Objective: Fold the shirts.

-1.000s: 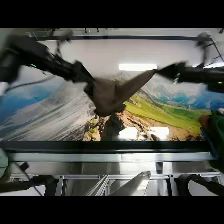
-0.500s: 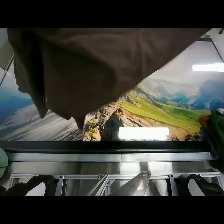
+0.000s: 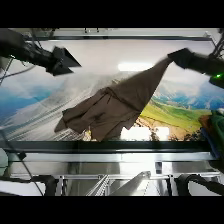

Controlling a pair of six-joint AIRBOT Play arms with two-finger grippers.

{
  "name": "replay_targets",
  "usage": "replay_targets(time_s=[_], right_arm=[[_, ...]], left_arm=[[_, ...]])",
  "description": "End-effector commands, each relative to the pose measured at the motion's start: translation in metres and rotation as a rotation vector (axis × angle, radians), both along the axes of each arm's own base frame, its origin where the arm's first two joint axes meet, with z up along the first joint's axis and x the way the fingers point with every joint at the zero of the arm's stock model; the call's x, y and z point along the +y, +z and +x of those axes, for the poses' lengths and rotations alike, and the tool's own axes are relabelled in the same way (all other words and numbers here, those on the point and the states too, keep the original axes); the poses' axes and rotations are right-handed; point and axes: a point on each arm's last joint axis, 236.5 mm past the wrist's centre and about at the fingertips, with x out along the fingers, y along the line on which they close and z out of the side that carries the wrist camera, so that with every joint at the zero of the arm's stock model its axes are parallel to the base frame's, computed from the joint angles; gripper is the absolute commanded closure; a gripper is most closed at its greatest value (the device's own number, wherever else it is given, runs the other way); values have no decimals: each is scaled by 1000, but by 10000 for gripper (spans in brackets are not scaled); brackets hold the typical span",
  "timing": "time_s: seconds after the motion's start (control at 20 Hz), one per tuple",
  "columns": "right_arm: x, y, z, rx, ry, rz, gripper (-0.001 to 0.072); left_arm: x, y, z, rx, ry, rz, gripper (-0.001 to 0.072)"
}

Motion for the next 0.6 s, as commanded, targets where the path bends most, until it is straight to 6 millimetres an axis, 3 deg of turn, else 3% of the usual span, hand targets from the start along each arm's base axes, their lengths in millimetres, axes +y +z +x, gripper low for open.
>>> replay_targets(time_s=[0.0, 0.1, 0.25, 0.4, 0.55], right_arm=[[-27, -65, -7, 189, -1, -41, 275], [-48, -79, -25, 283, -17, -82, 275], [-56, -113, -61, 457, 37, -157, 271], [-53, -142, -80, 533, 48, -148, 271], [-51, -157, -87, 574, 55, -137, 271]], left_arm=[[22, -53, -9, 217, -38, -7, -11], [30, -57, -27, 285, -37, -10, -10], [37, -74, -72, 352, -34, 62, -9], [57, -105, -143, 443, -4, 206, -9], [51, -120, -215, 541, 75, 212, -9]])
